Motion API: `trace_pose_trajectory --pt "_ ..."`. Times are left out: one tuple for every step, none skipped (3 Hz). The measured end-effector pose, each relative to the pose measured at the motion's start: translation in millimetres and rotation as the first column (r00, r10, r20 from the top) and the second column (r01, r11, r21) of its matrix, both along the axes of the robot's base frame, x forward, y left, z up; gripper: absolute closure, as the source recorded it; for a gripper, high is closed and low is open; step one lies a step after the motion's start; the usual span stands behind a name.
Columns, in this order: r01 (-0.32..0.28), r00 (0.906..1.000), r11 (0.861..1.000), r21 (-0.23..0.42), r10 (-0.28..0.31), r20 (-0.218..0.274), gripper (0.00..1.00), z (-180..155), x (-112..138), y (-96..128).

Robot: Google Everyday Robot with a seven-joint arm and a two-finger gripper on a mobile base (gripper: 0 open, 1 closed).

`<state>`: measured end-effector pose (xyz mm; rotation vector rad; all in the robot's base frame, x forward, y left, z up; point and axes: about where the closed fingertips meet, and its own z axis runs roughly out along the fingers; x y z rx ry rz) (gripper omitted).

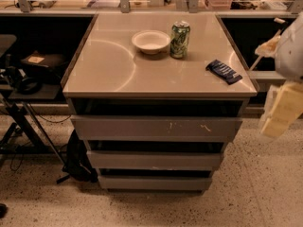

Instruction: Open top drawer

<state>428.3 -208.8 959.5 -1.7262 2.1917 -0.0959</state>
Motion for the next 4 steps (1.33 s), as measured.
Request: trace_pose_trajectory --pt "-0.061 0.9979 0.993 0.099 0.058 0.028 0.0 -47 -27 18" --pt "-0.103 0.9947 0.962 0.252 0.099 0.028 0.0 -118 -47 41" --pt "-0.086 0.9933 0.899 0.429 0.111 -0.034 0.0 -208 -58 88" --pt "-0.025 0.9949 0.84 0.542 0.074 -0.069 0.0 -273 -37 122"
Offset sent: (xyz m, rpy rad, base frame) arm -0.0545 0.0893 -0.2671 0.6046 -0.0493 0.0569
